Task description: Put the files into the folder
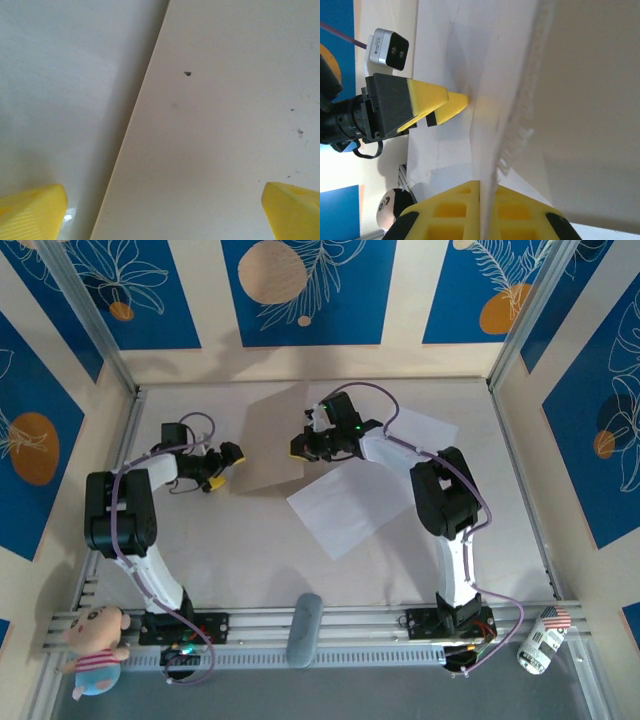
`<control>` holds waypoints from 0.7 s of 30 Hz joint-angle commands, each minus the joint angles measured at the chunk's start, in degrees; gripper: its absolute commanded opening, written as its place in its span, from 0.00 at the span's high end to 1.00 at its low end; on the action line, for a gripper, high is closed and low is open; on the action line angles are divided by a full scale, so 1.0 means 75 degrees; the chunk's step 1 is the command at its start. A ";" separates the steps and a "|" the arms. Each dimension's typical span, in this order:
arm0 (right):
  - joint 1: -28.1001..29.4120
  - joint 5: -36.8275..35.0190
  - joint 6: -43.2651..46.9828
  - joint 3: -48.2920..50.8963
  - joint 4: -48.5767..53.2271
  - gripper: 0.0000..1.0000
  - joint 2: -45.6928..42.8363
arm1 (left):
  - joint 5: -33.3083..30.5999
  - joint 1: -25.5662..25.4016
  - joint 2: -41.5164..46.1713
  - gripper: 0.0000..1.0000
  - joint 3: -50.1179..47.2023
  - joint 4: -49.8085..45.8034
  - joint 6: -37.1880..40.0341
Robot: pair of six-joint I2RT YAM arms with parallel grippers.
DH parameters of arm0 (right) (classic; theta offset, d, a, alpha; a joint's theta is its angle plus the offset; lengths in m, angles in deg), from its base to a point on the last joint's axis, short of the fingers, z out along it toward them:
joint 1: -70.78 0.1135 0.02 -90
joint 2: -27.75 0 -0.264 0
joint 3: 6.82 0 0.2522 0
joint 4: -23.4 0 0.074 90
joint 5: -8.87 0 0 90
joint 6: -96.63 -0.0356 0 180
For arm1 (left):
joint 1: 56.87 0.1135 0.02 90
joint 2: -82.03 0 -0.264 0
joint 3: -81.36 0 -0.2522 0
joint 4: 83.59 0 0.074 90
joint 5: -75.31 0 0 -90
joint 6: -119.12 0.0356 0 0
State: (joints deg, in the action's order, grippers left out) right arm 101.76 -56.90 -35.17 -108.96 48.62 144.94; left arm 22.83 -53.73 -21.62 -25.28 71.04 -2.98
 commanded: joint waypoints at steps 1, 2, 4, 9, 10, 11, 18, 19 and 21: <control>-0.0062 -0.0097 0.0538 0.0061 0.0629 0.94 -0.0494 | 0.0201 -0.0127 0.0301 0.00 -0.0158 0.0087 -0.0130; -0.0092 -0.0120 0.0649 0.0044 0.0790 0.94 -0.0560 | 0.0170 -0.0127 0.0359 0.00 -0.0164 0.0078 -0.0147; -0.0133 -0.0196 0.0870 -0.0030 0.1130 0.94 -0.0676 | 0.0070 -0.0136 0.0467 0.00 -0.0165 -0.0067 -0.0106; -0.0148 -0.0377 0.1349 -0.0372 0.2024 0.93 -0.0937 | -0.0263 -0.0168 0.1034 0.00 -0.0133 -0.0532 0.0084; -0.0147 -0.0377 0.1395 -0.0440 0.2133 0.92 -0.0963 | -0.0343 -0.0194 0.1195 0.00 -0.0133 -0.0631 0.0145; -0.0146 -0.0355 0.1406 -0.0502 0.2228 0.91 -0.0987 | -0.0412 -0.0221 0.1361 0.00 -0.0118 -0.0705 0.0206; -0.0057 0.0160 0.1077 -0.0908 0.2136 0.54 -0.0917 | -0.1525 -0.1020 0.2931 0.00 -0.0491 -0.0698 0.0961; -0.0046 0.0228 0.0974 -0.1028 0.2117 0.50 -0.0845 | -0.1709 -0.1227 0.3222 0.00 -0.0590 -0.0621 0.1067; -0.0008 0.0399 0.0780 -0.1339 0.2093 0.45 -0.0709 | -0.2000 -0.1690 0.3749 0.00 -0.0813 -0.0316 0.1280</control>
State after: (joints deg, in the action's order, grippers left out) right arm 101.11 -57.49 -27.78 -115.13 63.97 139.67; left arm 12.82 -62.93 1.92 -29.33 67.25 2.27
